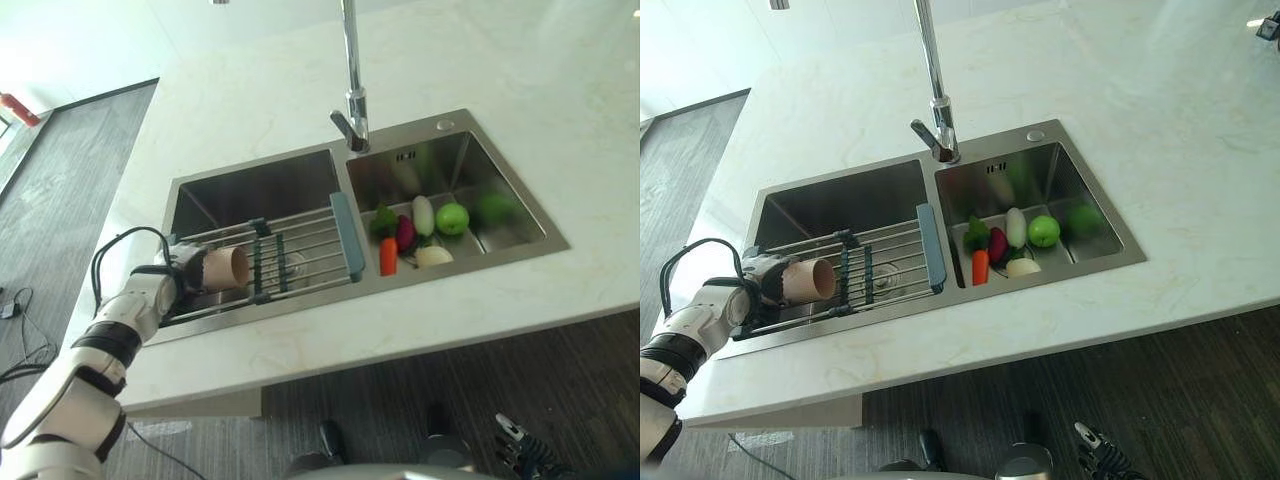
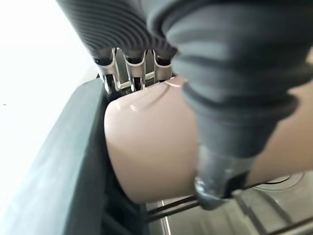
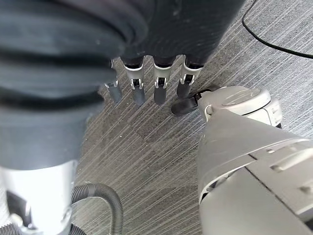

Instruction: Place the dishes in the dishwasher.

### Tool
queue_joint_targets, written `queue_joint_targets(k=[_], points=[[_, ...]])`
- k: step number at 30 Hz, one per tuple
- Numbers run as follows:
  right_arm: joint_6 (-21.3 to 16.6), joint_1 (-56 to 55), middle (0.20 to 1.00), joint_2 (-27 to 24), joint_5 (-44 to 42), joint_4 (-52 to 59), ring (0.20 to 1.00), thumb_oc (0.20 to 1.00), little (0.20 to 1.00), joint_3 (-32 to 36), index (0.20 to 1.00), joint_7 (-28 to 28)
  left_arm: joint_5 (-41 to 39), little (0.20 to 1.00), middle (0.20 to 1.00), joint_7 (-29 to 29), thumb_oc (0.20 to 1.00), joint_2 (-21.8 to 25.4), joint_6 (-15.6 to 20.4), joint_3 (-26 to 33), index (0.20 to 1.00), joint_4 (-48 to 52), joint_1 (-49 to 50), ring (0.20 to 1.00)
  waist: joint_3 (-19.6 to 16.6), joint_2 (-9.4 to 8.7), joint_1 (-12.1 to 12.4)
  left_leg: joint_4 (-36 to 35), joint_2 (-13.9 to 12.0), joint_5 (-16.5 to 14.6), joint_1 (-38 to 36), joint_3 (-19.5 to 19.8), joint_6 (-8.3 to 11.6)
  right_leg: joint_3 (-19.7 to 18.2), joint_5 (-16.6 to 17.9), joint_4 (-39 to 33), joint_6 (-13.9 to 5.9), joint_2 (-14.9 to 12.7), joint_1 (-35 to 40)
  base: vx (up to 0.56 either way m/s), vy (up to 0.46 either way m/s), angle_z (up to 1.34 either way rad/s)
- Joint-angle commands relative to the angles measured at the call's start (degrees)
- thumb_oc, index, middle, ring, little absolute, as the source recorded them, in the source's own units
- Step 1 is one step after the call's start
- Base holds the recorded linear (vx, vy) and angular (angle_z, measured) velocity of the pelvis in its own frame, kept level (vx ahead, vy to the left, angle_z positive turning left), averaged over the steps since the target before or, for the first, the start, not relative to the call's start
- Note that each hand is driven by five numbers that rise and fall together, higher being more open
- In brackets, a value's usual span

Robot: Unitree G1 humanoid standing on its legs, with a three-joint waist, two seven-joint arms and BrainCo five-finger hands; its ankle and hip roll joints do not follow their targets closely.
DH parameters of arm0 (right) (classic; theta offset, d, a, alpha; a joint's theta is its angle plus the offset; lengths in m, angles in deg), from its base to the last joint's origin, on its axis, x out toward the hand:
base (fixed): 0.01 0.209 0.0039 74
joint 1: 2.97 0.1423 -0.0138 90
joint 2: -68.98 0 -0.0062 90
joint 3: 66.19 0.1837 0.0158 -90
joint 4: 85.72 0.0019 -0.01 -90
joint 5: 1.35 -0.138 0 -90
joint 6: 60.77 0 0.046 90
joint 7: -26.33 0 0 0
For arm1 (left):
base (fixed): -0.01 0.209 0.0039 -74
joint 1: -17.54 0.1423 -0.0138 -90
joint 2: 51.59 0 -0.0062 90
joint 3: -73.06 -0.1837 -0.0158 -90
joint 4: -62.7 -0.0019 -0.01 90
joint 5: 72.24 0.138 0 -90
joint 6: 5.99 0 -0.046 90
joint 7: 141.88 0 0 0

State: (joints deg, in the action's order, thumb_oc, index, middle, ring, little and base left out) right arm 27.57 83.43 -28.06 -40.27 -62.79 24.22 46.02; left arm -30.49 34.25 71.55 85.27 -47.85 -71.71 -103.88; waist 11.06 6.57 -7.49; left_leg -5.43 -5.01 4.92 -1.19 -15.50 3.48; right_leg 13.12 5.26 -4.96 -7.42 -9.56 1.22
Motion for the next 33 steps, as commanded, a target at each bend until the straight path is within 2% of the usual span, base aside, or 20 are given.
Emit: queue_joint_targets(k=[1, 7, 12, 14, 16, 22, 25, 27, 33], points=[[-0.6, 3.1, 1.0, -0.2, -1.0, -1.0, 1.0, 1.0, 1.0, -1.8, 1.0, 0.8, 6.2, 0.2, 0.2, -3.6, 0.2, 1.2, -5.6, 0.8, 0.2, -8.4, 1.4, 0.2, 3.0, -1.81, 0.6, 1.7, -0.9, -5.6, 0.2, 2.5, 1.72, 0.4, -2.6, 3.9, -4.93, -4.0, -3.8, 0.01, 0.005, -0.03], [-0.9, 3.0, 1.0, 0.0, -0.9, -0.7, 1.0, 1.0, 1.0, -2.0, 1.0, 0.7, 4.3, 0.2, 0.2, -0.6, 0.2, 0.2, -5.4, 0.6, 0.2, -9.1, 2.1, 0.2, 2.9, -1.8, 0.3, 1.7, -0.9, -5.7, -0.1, 2.2, 1.68, 0.3, -2.7, 3.8, -4.91, -4.0, -3.7, 0.0, 0.0, 0.0], [-0.6, 2.6, 1.0, 0.3, -1.0, -1.0, 1.0, 1.0, 1.0, -1.8, 1.0, 0.5, 1.0, 0.2, 0.2, 5.2, 0.2, 0.4, -2.6, 1.6, 0.2, -7.8, 1.6, 0.2, 2.3, -1.83, 0.4, 1.6, -1.0, -5.8, -0.5, 2.1, 1.76, 0.5, -2.9, 3.9, -4.93, -4.1, -3.3, 0.0, 0.0, 0.0], [-0.7, 2.2, 1.0, 0.7, -1.3, -1.4, 1.0, 1.0, 1.0, -1.7, 1.0, 0.5, -1.3, 0.2, 0.2, 11.6, 0.2, 0.9, 0.2, 2.6, 0.2, -5.9, 1.0, 0.2, 1.8, -1.94, 0.5, 1.5, -1.0, -5.9, -0.8, 1.9, 1.82, 0.7, -3.0, 3.8, -4.92, -4.1, -3.0, 0.03, -0.042, -0.01], [-1.2, 1.2, 1.0, 1.8, -1.8, -1.8, 1.0, 1.0, 1.0, -1.5, 1.0, 0.3, -3.5, 0.2, 0.2, 21.2, 0.2, 2.2, 4.0, 4.0, 0.2, 0.2, -0.5, 0.2, 1.0, -2.31, 0.9, 1.3, -1.1, -6.1, -1.2, 1.9, 1.79, 1.2, -3.2, 3.6, -4.9, -4.1, -2.4, 0.02, -0.08, 0.0], [-1.2, -1.5, 1.0, 5.2, -2.2, -3.7, 1.0, 1.0, 1.0, -0.4, 1.0, -2.5, -6.6, 0.2, 0.2, 37.5, 0.2, 3.5, 7.0, 9.9, 0.2, 17.3, 0.3, 0.2, -1.7, -3.07, 3.0, 1.1, -1.4, -6.6, -2.6, 2.3, 2.0, 3.0, -4.0, 3.3, -4.74, -4.2, -0.1, 0.01, -0.097, 0.09], [-0.5, -2.6, 1.0, 6.3, -2.9, -5.3, 1.0, 1.0, 1.0, 0.9, 1.0, -3.4, -6.7, 0.2, 0.2, 44.8, 0.2, 3.3, 8.0, 14.6, 0.2, 25.1, 2.6, 0.2, -2.8, -3.26, 3.7, 1.1, -1.6, -7.0, -3.7, 2.6, 2.07, 3.5, -4.8, 3.3, -4.47, -4.1, 1.5, 0.01, -0.111, 0.12], [0.1, -3.4, 1.0, 7.4, -3.8, -7.1, 1.0, 1.0, 1.0, 1.9, 1.0, -4.1, -3.7, 0.2, 0.2, 50.6, 0.2, 1.5, 7.9, 19.5, 0.2, 32.4, 5.6, 0.2, -4.2, -3.13, 4.3, 1.0, -1.8, -7.5, -5.3, 3.1, 2.16, 3.9, -5.9, 3.2, -3.95, -3.7, 3.7, 0.07, -0.118, 0.08], [0.6, -4.5, 1.0, 8.7, -4.0, -7.5, 1.0, 1.0, 1.0, 2.6, 1.0, -4.0, -3.7, 0.2, 0.2, 55.3, 0.2, 0.8, 6.4, 25.4, 0.2, 39.9, 9.4, 0.2, -5.7, -2.94, 4.8, 1.1, -1.9, -8.5, -7.6, 4.0, 2.13, 4.4, -7.4, 3.0, -3.41, -3.0, 6.6, 0.07, -0.075, 0.09]])
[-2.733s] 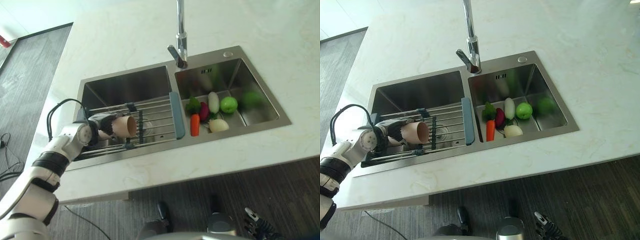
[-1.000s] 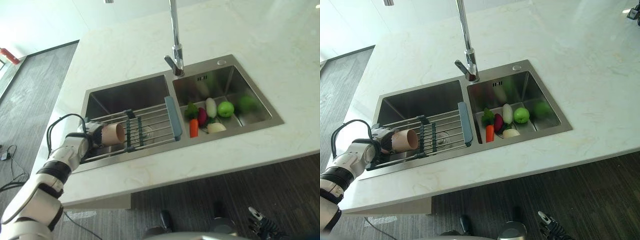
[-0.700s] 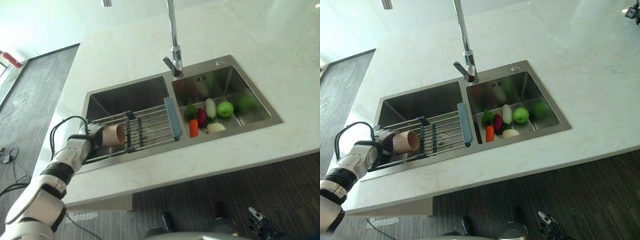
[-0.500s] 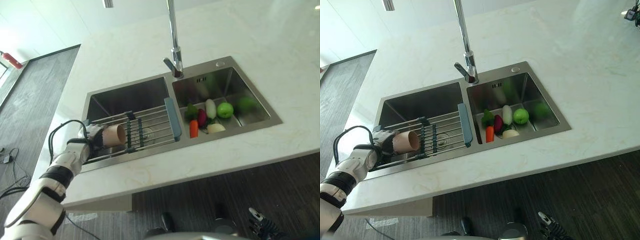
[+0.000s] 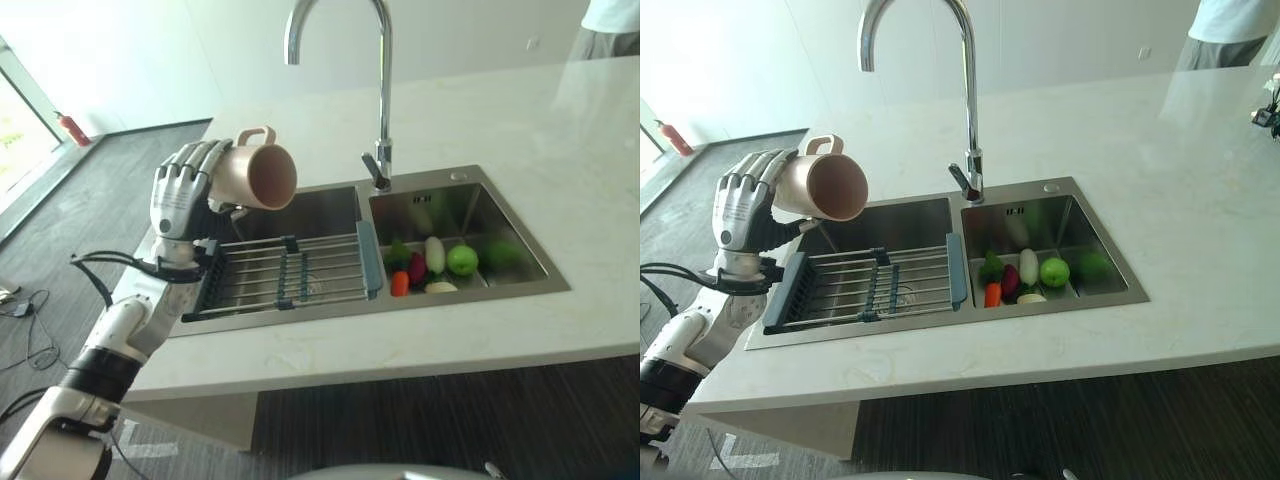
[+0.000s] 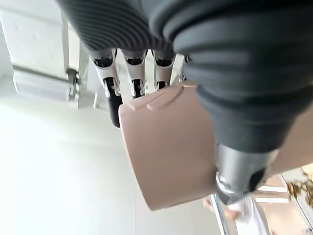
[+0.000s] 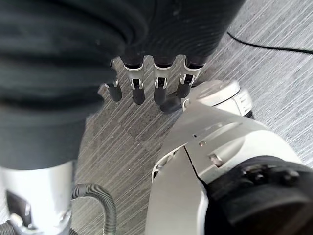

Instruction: Place the dishes in the dishwasher.

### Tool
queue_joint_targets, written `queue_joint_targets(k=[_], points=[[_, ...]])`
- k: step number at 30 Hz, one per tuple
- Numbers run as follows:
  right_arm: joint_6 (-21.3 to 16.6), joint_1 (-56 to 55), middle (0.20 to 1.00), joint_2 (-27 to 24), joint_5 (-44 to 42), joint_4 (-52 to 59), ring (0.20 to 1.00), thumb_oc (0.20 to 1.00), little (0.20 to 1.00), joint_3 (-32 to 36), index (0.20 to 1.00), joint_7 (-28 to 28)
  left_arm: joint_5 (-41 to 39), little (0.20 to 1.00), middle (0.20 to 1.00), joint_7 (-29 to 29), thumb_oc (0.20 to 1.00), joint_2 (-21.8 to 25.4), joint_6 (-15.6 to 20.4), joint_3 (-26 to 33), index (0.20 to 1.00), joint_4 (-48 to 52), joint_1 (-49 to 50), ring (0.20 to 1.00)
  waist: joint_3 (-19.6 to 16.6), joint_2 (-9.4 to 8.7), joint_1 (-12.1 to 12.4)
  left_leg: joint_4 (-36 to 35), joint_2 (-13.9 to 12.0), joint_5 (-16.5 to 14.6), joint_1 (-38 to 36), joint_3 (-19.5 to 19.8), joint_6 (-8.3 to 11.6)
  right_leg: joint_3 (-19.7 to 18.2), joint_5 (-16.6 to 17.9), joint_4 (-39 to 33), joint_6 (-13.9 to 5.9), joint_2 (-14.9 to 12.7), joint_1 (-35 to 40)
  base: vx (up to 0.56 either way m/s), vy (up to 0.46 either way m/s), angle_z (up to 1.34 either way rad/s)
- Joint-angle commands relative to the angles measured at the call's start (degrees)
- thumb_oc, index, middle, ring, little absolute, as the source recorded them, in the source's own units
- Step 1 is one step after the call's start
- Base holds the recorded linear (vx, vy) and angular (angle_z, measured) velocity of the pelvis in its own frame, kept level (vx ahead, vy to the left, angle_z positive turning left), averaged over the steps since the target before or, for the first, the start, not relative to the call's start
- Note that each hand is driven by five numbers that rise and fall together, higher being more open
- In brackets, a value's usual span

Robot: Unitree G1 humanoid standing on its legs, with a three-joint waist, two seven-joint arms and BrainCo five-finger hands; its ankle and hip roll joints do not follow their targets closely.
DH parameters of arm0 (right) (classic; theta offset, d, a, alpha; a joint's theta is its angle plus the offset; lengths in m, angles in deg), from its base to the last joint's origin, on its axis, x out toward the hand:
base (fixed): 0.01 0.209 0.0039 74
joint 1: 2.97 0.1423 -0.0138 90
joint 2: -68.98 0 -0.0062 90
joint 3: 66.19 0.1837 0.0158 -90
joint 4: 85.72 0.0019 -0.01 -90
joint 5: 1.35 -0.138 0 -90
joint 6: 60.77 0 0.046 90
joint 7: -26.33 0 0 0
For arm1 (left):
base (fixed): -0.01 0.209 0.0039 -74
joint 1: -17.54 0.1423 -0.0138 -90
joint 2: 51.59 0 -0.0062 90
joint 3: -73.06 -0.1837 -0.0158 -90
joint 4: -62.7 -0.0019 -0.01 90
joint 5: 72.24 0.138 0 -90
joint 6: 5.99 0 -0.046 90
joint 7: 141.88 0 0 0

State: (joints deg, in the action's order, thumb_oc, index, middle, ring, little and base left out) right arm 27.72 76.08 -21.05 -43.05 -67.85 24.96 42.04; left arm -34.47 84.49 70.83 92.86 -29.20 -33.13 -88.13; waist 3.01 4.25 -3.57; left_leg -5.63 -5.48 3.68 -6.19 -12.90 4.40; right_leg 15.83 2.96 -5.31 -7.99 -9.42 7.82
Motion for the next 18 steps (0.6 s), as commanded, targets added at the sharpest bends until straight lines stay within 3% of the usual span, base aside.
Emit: queue_joint_targets(k=[1, 7, 9, 13, 15, 16, 18], points=[[0.6, 2.7, 1.0, 2.0, -1.2, -2.2, 1.0, 1.0, 1.0, 1.7, 1.0, -0.1, 0.3, 0.2, 0.2, 5.9, 0.2, 1.1, -1.7, 8.6, 0.2, 2.8, -5.2, 0.2, 2.2, -0.68, 1.1, 1.3, -1.4, -7.4, -2.9, 1.7, 1.19, 1.7, -5.4, 3.4, -2.66, -3.0, 0.3, 0.02, -0.101, 0.09], [1.5, 1.6, 1.0, 3.2, 0.1, -0.4, 1.0, 1.0, 1.0, 1.1, 1.0, -0.6, -1.1, 0.2, 0.2, 12.7, 0.2, -1.6, -3.5, 20.3, 0.2, 7.4, 4.1, 0.2, 1.9, -1.61, 3.7, 3.0, -3.4, -7.2, -3.1, 3.5, 2.27, 2.0, -6.9, 3.1, -0.88, -1.0, 2.2, -0.04, -0.194, 0.13], [3.6, 1.6, 1.0, 2.6, 1.3, 2.4, 1.0, 1.0, 1.0, -0.2, 1.0, -1.5, -3.6, 0.2, 0.2, 16.0, 0.2, -2.9, -4.2, 26.5, 0.2, 7.7, 10.1, 0.2, 2.9, -2.17, 6.0, 7.8, -5.4, -6.7, 0.2, 7.1, 4.12, 1.4, -8.6, 4.1, 1.8, 1.5, 2.1, -0.19, -0.389, 0.46], [5.0, 1.6, 1.0, 1.7, 1.9, 6.2, 1.0, 1.0, 1.0, -1.8, 1.0, -3.1, -6.8, 0.2, 0.2, 13.6, 0.2, -4.2, -0.7, 29.3, 0.2, 8.2, 14.4, 0.2, 5.7, -1.76, 8.7, 8.5, -7.1, -2.1, 5.8, 10.8, 6.66, 3.0, -11.2, 6.3, 4.39, 5.0, 2.4, -0.2, -0.203, 1.06], [4.4, 2.6, 1.0, 1.2, 0.7, 7.4, 1.0, 1.0, 1.0, -2.6, 1.0, -4.3, -9.2, 0.2, 0.2, 14.2, 0.2, -5.2, 2.8, 28.5, 0.2, 7.8, 14.2, 0.2, 7.5, -1.56, 9.8, 7.2, -6.7, 0.1, 8.5, 9.7, 7.05, 4.6, -11.6, 5.8, 5.07, 6.1, 2.8, -0.33, -0.156, 1.9], [4.5, 3.2, 1.0, 0.9, 0.4, 7.8, 1.0, 1.0, 1.0, -2.5, 1.0, -5.1, -11.6, 0.2, 0.2, 13.7, 0.2, -6.3, 5.3, 28.1, 0.2, 7.4, 14.0, 0.2, 8.1, -2.17, 9.7, 9.4, -5.0, -1.6, 9.0, 7.1, 6.11, 6.5, -11.3, 5.2, 5.32, 5.7, 2.9, -0.38, -0.13, 2.14], [6.1, 4.4, 1.0, 0.6, -0.6, 9.2, 1.0, 1.0, 1.0, -1.0, 1.0, -6.1, -14.2, 0.2, 0.2, 12.3, 0.2, -11.3, 11.2, 27.2, 0.2, 8.5, 15.1, 0.2, 8.8, -4.85, 9.2, 21.2, 0.4, -10.6, 9.2, 2.6, 0.9, 9.5, -9.2, 5.8, 6.15, 3.3, 0.8, -0.43, -0.133, 1.74]])
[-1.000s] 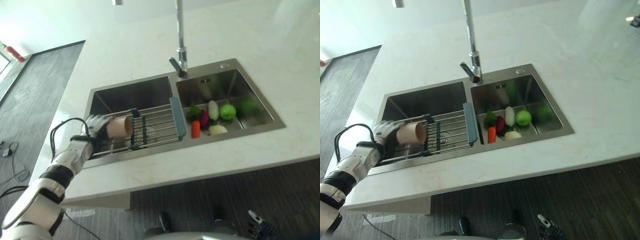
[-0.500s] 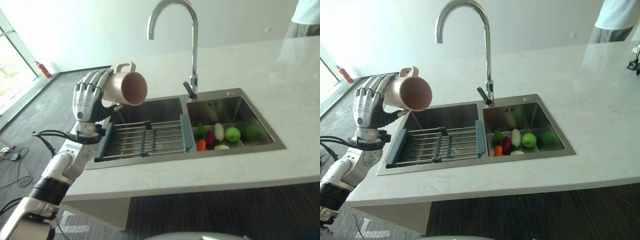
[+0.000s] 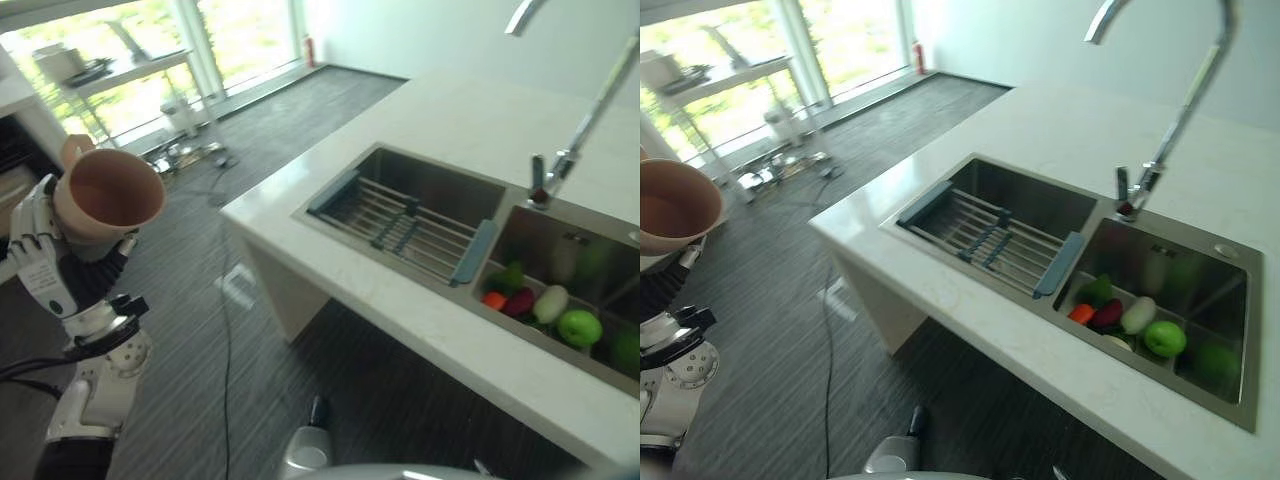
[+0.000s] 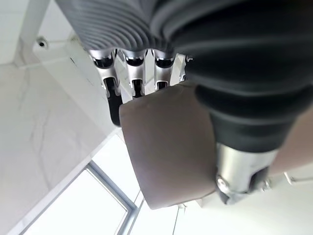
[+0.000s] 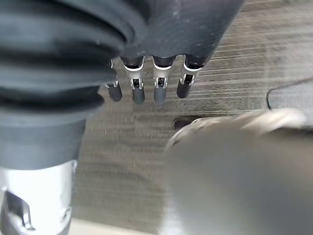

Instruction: Place the dishes in the dishwasher.

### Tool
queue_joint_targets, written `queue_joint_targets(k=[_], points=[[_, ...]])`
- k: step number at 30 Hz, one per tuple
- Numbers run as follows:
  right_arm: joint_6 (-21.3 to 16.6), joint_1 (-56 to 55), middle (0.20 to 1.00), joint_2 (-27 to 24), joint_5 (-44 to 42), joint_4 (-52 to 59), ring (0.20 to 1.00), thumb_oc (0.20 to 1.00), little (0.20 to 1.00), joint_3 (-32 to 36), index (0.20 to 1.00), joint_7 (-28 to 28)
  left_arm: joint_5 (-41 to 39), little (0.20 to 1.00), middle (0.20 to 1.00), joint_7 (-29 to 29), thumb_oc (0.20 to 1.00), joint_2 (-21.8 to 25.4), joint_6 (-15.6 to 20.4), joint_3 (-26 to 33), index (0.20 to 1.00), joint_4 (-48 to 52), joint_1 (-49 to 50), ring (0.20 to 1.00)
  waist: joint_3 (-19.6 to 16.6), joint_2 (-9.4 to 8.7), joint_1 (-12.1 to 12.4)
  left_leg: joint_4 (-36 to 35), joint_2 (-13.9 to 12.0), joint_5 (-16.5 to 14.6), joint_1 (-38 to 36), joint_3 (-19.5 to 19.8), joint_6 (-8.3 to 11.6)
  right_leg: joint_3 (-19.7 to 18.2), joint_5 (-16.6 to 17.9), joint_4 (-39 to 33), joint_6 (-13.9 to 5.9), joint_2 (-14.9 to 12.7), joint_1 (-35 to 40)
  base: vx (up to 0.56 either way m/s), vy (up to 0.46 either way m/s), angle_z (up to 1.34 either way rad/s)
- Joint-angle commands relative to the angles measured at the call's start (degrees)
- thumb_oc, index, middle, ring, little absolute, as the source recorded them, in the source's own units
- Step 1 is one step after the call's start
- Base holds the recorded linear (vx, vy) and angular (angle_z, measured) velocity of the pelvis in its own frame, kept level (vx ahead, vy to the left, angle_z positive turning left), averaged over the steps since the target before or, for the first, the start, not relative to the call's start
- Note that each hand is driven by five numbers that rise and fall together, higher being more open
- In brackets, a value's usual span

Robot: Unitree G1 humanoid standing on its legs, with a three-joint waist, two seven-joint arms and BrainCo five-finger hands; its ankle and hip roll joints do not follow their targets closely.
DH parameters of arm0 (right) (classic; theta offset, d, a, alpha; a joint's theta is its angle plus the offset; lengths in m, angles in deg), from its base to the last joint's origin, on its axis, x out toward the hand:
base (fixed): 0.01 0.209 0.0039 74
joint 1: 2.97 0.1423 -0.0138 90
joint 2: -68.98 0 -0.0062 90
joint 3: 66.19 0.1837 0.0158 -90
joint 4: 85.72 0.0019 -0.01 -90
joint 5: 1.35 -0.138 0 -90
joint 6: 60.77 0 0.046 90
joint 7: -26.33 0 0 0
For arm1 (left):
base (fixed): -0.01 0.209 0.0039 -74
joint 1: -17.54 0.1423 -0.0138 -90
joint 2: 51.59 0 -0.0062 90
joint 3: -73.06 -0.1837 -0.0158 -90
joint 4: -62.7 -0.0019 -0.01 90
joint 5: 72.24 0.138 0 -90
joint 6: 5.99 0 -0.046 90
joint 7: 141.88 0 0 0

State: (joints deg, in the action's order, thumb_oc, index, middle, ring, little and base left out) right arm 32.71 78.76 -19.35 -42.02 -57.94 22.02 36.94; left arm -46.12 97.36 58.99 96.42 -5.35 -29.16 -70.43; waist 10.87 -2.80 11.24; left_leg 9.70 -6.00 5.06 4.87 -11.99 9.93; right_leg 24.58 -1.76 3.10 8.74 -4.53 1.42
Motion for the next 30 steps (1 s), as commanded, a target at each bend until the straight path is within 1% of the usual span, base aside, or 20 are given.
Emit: queue_joint_targets(k=[1, 2, 3, 4, 5, 6, 7, 8, 9, 11, 13, 14, 15, 17, 18, 19, 20, 22, 27, 30], points=[[1.2, 1.8, 1.0, -0.6, -1.5, -0.6, 1.0, 1.0, 1.0, 2.6, 1.0, -0.6, -3.1, 0.2, 0.2, -1.5, 0.2, -1.6, 9.8, 2.7, 0.2, 4.7, -2.8, 0.2, 1.0, 1.28, -6.2, 9.4, 2.1, -15.0, -3.2, -1.0, -6.22, 2.7, -3.5, -2.6, -10.54, -2.4, 6.7, -0.33, -0.103, 2.08], [0.7, 1.5, 1.0, 0.4, -4.5, -0.2, 1.0, 1.0, 1.0, 2.8, 1.0, -1.3, -2.7, 0.2, 0.2, -3.2, 0.2, -3.6, 12.8, 1.3, 0.2, 4.3, -3.8, 0.2, 0.2, 1.18, -6.9, 11.3, 0.9, -16.9, -7.3, -3.5, -5.67, 5.8, -3.7, -2.2, -10.36, -2.0, 6.7, -0.44, -0.066, 2.23], [-0.4, 0.6, 1.0, 1.3, -6.9, 1.3, 1.0, 1.0, 1.0, 2.8, 1.0, -1.6, -2.5, 0.2, 0.2, -3.7, 0.2, -5.1, 15.2, -1.1, 0.2, 2.7, -5.7, 0.2, -0.7, 1.37, -8.6, 13.6, -1.7, -13.0, -12.0, -6.6, -2.84, 11.0, -3.4, -1.6, -8.77, -1.8, 6.0, -0.49, 0.04, 2.12], [-0.5, 0.0, 1.0, 1.6, -6.8, 3.4, 1.0, 1.0, 1.0, 3.0, 1.0, -2.7, -2.3, 0.2, 0.2, -3.7, 0.2, -5.9, 16.0, -2.1, 0.2, 2.1, -6.9, 0.2, -1.1, 1.76, -9.3, 14.0, -1.0, -12.4, -13.5, -6.6, -1.7, 13.5, -3.0, -0.3, -8.34, -2.1, 5.0, -0.47, 0.147, 3.14], [-0.6, -0.3, 1.0, 1.8, -6.6, 4.3, 1.0, 1.0, 1.0, 3.2, 1.0, -3.4, -2.3, 0.2, 0.2, -4.0, 0.2, -6.2, 16.1, -2.4, 0.2, 2.1, -7.2, 0.2, -1.1, 2.32, -9.7, 11.6, 0.1, -13.9, -14.2, -6.8, -2.18, 14.8, -2.7, 1.3, -8.64, -2.8, 3.9, -0.4, 0.331, 4.92], [-1.2, -0.7, 1.0, 2.1, -6.3, 4.9, 1.0, 1.0, 1.0, 3.8, 1.0, -4.1, -2.7, 0.2, 0.2, -4.8, 0.2, -6.4, 17.3, -2.5, 0.2, 1.8, -7.3, 0.2, -1.4, 3.69, -11.1, 4.4, 2.0, -16.5, -18.2, -7.8, -4.07, 15.9, -1.9, 5.6, -9.64, -5.0, 0.4, -0.44, 0.43, 4.32], [-2.5, -0.9, 1.0, 3.5, -8.0, 5.3, 1.0, 1.0, 1.0, 4.2, 1.0, -5.1, -3.8, 0.2, 0.2, -7.5, 0.2, -6.2, 18.1, -1.9, 0.2, 3.1, -6.9, 0.2, -1.1, 4.62, -11.4, -4.7, 5.3, -18.9, -21.3, -5.4, -6.85, 17.0, 1.1, 9.9, -12.86, -7.4, -4.8, -0.44, 0.388, 2.69], [-3.1, -1.0, 1.0, 3.7, -8.6, 5.3, 1.0, 1.0, 1.0, 4.1, 1.0, -5.1, -4.1, 0.2, 0.2, -8.3, 0.2, -6.2, 18.6, -1.7, 0.2, 3.3, -6.7, 0.2, -1.1, 4.68, -11.2, -6.5, 6.1, -18.6, -21.6, -4.5, -7.05, 17.3, 1.8, 10.2, -13.73, -7.5, -5.4, -0.32, 0.237, 0.15], [-3.5, -1.1, 1.0, 3.9, -9.1, 5.5, 1.0, 1.0, 1.0, 4.2, 1.0, -5.1, -4.5, 0.2, 0.2, -8.9, 0.2, -6.0, 18.8, -1.8, 0.2, 3.6, -6.6, 0.2, -1.0, 4.64, -10.9, -8.1, 7.1, -18.5, -21.6, -2.9, -7.4, 17.2, 3.5, 10.4, -15.04, -7.6, -6.0, -0.19, 0.116, 0.1], [-4.8, -1.5, 1.0, 4.5, -8.8, 5.4, 1.0, 1.0, 1.0, 4.1, 1.0, -4.6, -5.4, 0.2, 0.2, -10.5, 0.2, -5.6, 19.0, -2.0, 0.2, 3.9, -6.2, 0.2, -0.8, 4.63, -10.8, -10.7, 8.4, -18.3, -21.5, -0.4, -8.84, 15.6, 5.4, 10.5, -16.74, -8.5, -7.5, -0.19, 0.119, 0.15], [-5.2, -1.6, 1.0, 4.9, -8.2, 5.1, 1.0, 1.0, 1.0, 4.5, 1.0, -3.8, -6.1, 0.2, 0.2, -11.2, 0.2, -5.1, 18.7, -2.5, 0.2, 3.9, -6.3, 0.2, -0.8, 4.73, -11.2, -11.5, 8.6, -17.9, -20.9, 1.2, -9.74, 11.5, 5.1, 11.4, -17.35, -8.9, -8.4, -0.17, 0.052, 0.18], [-5.7, -1.6, 1.0, 5.0, -8.2, 4.5, 1.0, 1.0, 1.0, 4.8, 1.0, -2.9, -6.8, 0.2, 0.2, -11.8, 0.2, -4.6, 18.9, -3.2, 0.2, 3.7, -6.6, 0.2, -0.7, 4.68, -11.6, -11.3, 8.6, -17.6, -19.9, 2.5, -10.41, 6.6, 4.5, 12.4, -17.76, -8.9, -8.6, -0.21, 0.003, 0.23], [-6.1, -1.6, 1.0, 5.0, -8.7, 4.0, 1.0, 1.0, 1.0, 5.2, 1.0, -2.5, -6.9, 0.2, 0.2, -12.4, 0.2, -4.4, 19.3, -4.0, 0.2, 3.4, -7.2, 0.2, -0.6, 4.28, -12.2, -10.9, 8.8, -16.3, -18.3, 3.0, -10.8, 3.1, 5.1, 12.5, -17.21, -9.1, -9.0, -0.18, -0.027, 0.34], [-7.1, -1.2, 1.0, 5.4, -9.7, 2.6, 1.0, 1.0, 1.0, 5.8, 1.0, -2.3, -5.6, 0.2, 0.2, -12.4, 0.2, -4.4, 18.9, -7.1, 0.2, 2.5, -9.5, 0.2, -1.1, 4.13, -13.8, -10.9, 8.4, -15.3, -16.6, 6.6, -11.31, -8.5, 3.1, 12.9, -18.04, -7.5, -8.5, -0.1, -0.064, 0.79], [-7.6, -0.9, 1.0, 5.6, -10.1, 2.2, 1.0, 1.0, 1.0, 5.8, 1.0, -2.7, -5.2, 0.2, 0.2, -12.5, 0.2, -4.8, 18.7, -8.5, 0.2, 1.9, -10.7, 0.2, -1.5, 4.0, -14.4, -10.7, 8.2, -14.7, -15.9, 7.6, -11.29, -11.8, 2.4, 11.6, -18.02, -7.0, -7.7, -0.06, -0.115, 1.31], [-8.4, -0.4, 1.0, 5.6, -10.0, 1.8, 1.0, 1.0, 1.0, 5.5, 1.0, -3.0, -4.1, 0.2, 0.2, -12.1, 0.2, -5.2, 17.9, -10.8, 0.2, 1.3, -12.4, 0.2, -2.2, 3.74, -15.0, -10.4, 7.7, -14.3, -15.2, 8.1, -10.96, -14.4, 0.7, 7.8, -18.19, -6.2, -5.8, -0.05, -0.142, 1.36], [-7.8, 0.0, 1.0, 5.5, -7.9, 1.5, 1.0, 1.0, 1.0, 5.4, 1.0, -2.7, -3.4, 0.2, 0.2, -11.3, 0.2, -5.1, 16.2, -11.7, 0.2, 1.3, -13.0, 0.2, -2.7, 3.45, -14.8, -10.2, 7.4, -14.4, -15.1, 7.5, -10.46, -13.1, 1.0, 4.8, -18.41, -6.3, -4.1, -0.03, -0.137, 1.21], [-6.3, 0.9, 1.0, 5.5, -5.9, 1.4, 1.0, 1.0, 1.0, 5.1, 1.0, -2.2, -3.9, 0.2, 0.2, -11.8, 0.2, -4.6, 14.5, -11.1, 0.2, 2.3, -12.8, 0.2, -2.9, 3.25, -14.4, -10.9, 6.6, -14.0, -15.5, 6.2, -9.86, -12.1, 2.2, 3.4, -19.15, -7.2, -3.4, -0.04, -0.104, 0.72], [-4.9, 1.6, 1.0, 4.7, -3.9, 0.0, 1.0, 1.0, 1.0, 3.1, 1.0, 2.1, -6.7, 0.2, 0.2, -15.7, 0.2, -3.9, 14.0, -9.0, 0.2, 4.7, -11.0, 0.2, -4.1, 3.37, -12.5, -13.8, 5.1, -12.1, -15.5, 5.3, -8.72, -11.4, 0.4, 0.0, -18.14, -4.9, 0.5, -0.04, -0.118, 0.01], [-0.8, 1.7, 1.0, 4.3, -6.3, -1.9, 1.0, 1.0, 1.0, 1.9, 1.0, 9.1, -6.6, 0.2, 0.2, -16.7, 0.2, -4.4, 14.0, -8.9, 0.2, 5.5, -9.9, 0.2, -4.6, 3.23, -11.9, -14.0, 4.6, -11.5, -15.1, 5.7, -8.24, -11.5, -0.2, -2.1, -17.33, -3.7, 2.7, 0.0, -0.091, 0.17]])
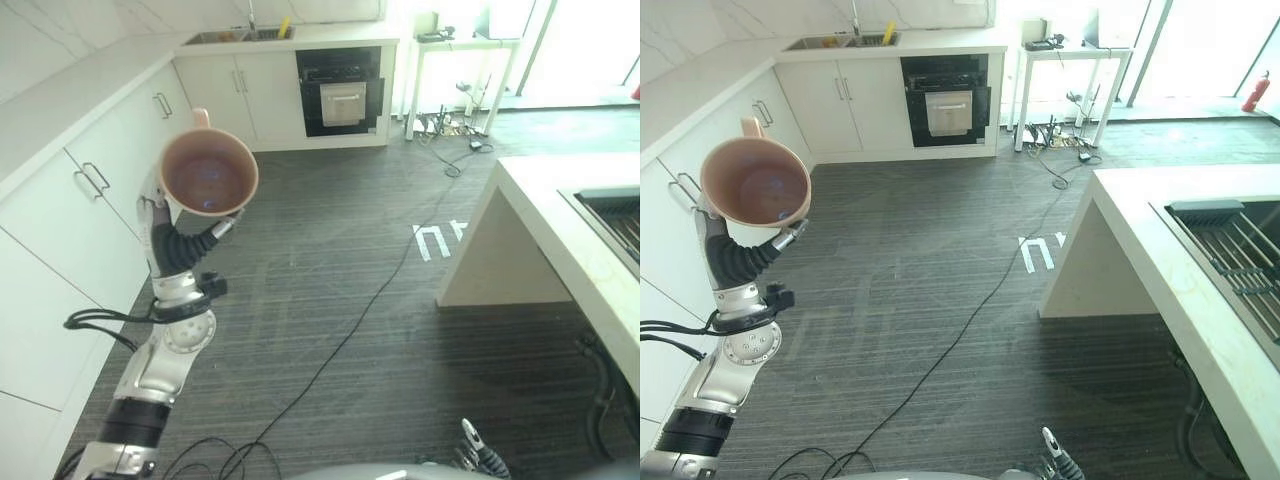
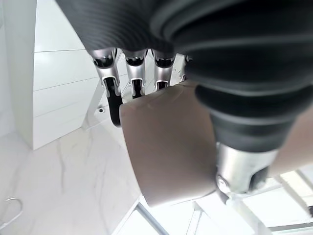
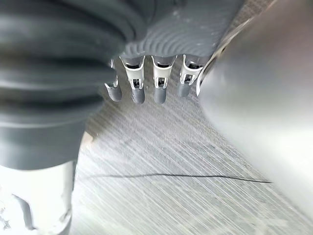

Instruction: Place the dishes in the dishwasher.

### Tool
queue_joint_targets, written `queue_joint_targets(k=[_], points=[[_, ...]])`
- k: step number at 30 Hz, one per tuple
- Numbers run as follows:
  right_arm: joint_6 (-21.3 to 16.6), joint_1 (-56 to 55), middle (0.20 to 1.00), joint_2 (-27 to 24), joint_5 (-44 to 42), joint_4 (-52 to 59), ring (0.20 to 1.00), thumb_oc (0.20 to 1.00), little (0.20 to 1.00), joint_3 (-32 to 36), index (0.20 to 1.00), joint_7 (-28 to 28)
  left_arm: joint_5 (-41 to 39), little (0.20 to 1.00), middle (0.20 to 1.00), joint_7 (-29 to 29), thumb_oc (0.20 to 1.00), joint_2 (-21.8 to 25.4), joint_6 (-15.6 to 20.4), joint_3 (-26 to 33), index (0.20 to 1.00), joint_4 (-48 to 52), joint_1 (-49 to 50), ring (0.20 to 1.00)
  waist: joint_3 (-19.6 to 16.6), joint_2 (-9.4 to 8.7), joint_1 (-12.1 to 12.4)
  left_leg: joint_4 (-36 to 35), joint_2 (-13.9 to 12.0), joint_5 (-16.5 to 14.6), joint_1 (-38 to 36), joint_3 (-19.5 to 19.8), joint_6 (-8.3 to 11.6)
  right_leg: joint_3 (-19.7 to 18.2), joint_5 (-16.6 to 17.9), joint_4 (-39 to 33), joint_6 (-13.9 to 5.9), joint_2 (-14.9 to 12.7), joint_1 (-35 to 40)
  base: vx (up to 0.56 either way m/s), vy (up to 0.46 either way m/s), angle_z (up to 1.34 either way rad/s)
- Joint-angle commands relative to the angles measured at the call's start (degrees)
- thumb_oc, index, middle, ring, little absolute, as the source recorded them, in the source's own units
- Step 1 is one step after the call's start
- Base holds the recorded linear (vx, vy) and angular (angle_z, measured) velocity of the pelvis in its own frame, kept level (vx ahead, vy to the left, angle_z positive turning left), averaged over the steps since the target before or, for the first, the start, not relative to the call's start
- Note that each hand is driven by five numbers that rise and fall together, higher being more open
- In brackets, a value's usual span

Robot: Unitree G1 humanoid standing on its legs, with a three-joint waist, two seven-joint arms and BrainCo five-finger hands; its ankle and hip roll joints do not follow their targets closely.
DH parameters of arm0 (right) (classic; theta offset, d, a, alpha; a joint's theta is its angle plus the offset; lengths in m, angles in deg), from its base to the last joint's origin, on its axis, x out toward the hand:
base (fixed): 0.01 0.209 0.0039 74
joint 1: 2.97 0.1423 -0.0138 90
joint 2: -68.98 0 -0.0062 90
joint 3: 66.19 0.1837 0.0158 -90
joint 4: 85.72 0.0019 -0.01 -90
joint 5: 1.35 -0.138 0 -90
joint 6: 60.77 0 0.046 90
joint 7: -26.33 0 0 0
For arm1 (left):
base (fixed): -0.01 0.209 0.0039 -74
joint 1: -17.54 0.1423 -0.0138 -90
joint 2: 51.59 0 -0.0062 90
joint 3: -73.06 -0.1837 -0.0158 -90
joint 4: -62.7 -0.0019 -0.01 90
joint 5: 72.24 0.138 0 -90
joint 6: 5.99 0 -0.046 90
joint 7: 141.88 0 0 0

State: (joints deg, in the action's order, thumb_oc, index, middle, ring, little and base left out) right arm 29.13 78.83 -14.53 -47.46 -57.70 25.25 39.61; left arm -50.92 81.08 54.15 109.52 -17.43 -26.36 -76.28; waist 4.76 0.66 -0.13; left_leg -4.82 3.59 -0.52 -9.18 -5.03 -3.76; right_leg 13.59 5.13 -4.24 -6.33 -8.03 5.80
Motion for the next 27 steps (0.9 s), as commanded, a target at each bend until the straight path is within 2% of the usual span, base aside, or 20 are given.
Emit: queue_joint_targets(k=[1, 6, 12, 13, 17, 22, 27], points=[[2.8, 1.6, 1.0, -0.8, -0.9, -3.2, 1.0, 1.0, 1.0, -1.4, 1.0, 8.1, -1.8, 0.2, 0.2, -0.5, 0.2, 0.3, 1.2, 3.3, 0.2, 2.7, -3.7, 0.2, 1.4, -0.29, -0.3, 0.5, -5.1, -5.8, -1.0, -1.4, 5.59, -0.4, -7.1, 4.7, -2.12, -0.1, -1.1, 0.01, -0.075, 0.03], [3.1, 2.1, 1.0, -2.5, 0.8, -9.9, 1.0, 1.0, 1.0, -1.6, 1.0, 14.1, -2.7, 0.2, 0.2, -2.8, 0.2, 0.2, 0.1, 4.6, 0.2, 4.0, -2.3, 0.2, 0.8, -0.14, 0.8, 0.7, -5.8, -5.4, -1.2, -1.6, 6.15, 0.2, -7.2, 2.6, -1.73, 0.5, 1.0, 0.03, -0.04, 0.1], [3.1, 1.4, 1.0, -3.3, 3.5, -10.8, 1.0, 1.0, 1.0, -1.0, 1.0, 16.0, -3.8, 0.2, 0.2, -3.9, 0.2, 1.3, -0.8, 5.6, 0.2, 5.7, -1.3, 0.2, 0.3, 0.1, 1.0, 0.4, -6.6, -5.2, -1.5, -3.1, 6.67, 2.2, -7.4, 1.8, -1.84, 0.1, 2.3, 0.05, 0.015, 0.03], [-1.2, 1.9, 1.0, -3.7, 2.0, -5.8, 1.0, 1.0, 1.0, -1.0, 1.0, 12.0, -3.7, 0.2, 0.2, -4.1, 0.2, 0.2, -1.7, -3.3, 0.2, 1.5, -7.5, 0.2, 1.4, -0.76, -2.8, 1.4, -5.9, -4.0, 0.8, -4.7, 6.0, -3.6, -8.0, 3.1, -0.34, 3.6, 1.1, 0.02, -0.001, 0.06], [-1.4, 2.8, 1.0, -3.5, -1.0, -4.1, 1.0, 1.0, 1.0, -2.3, 1.0, 10.4, -4.9, 0.2, 0.2, -4.3, 0.2, 0.2, -3.1, -4.1, 0.2, -0.2, -7.2, 0.2, 0.8, -0.23, -2.6, 1.0, -6.0, -3.9, -0.3, -4.4, 6.15, -3.3, -8.7, 3.9, -0.06, 4.0, 1.7, -0.03, -0.048, -0.07], [-2.0, 3.5, 1.0, -3.6, 0.0, -4.5, 1.0, 1.0, 1.0, -1.8, 1.0, 7.1, -5.4, 0.2, 0.2, -4.4, 0.2, 1.1, -2.5, -3.6, 0.2, -1.2, -6.6, 0.2, 0.2, 0.39, -2.1, 0.5, -6.4, -3.5, -0.6, -4.1, 6.58, -2.4, -9.2, 3.9, 0.27, 4.4, 2.4, -0.02, -0.065, -0.03], [-2.3, 3.6, 1.0, -3.6, 2.8, -6.5, 1.0, 1.0, 1.0, -1.2, 1.0, 6.5, -5.5, 0.2, 0.2, -5.2, 0.2, 1.5, -3.2, -2.2, 0.2, -0.1, -5.6, 0.2, -0.3, 0.7, -1.4, 0.4, -7.0, -3.0, -0.6, -4.0, 7.33, -1.7, -8.7, 2.1, 0.34, 4.7, 3.4, 0.02, -0.083, 0.02]])
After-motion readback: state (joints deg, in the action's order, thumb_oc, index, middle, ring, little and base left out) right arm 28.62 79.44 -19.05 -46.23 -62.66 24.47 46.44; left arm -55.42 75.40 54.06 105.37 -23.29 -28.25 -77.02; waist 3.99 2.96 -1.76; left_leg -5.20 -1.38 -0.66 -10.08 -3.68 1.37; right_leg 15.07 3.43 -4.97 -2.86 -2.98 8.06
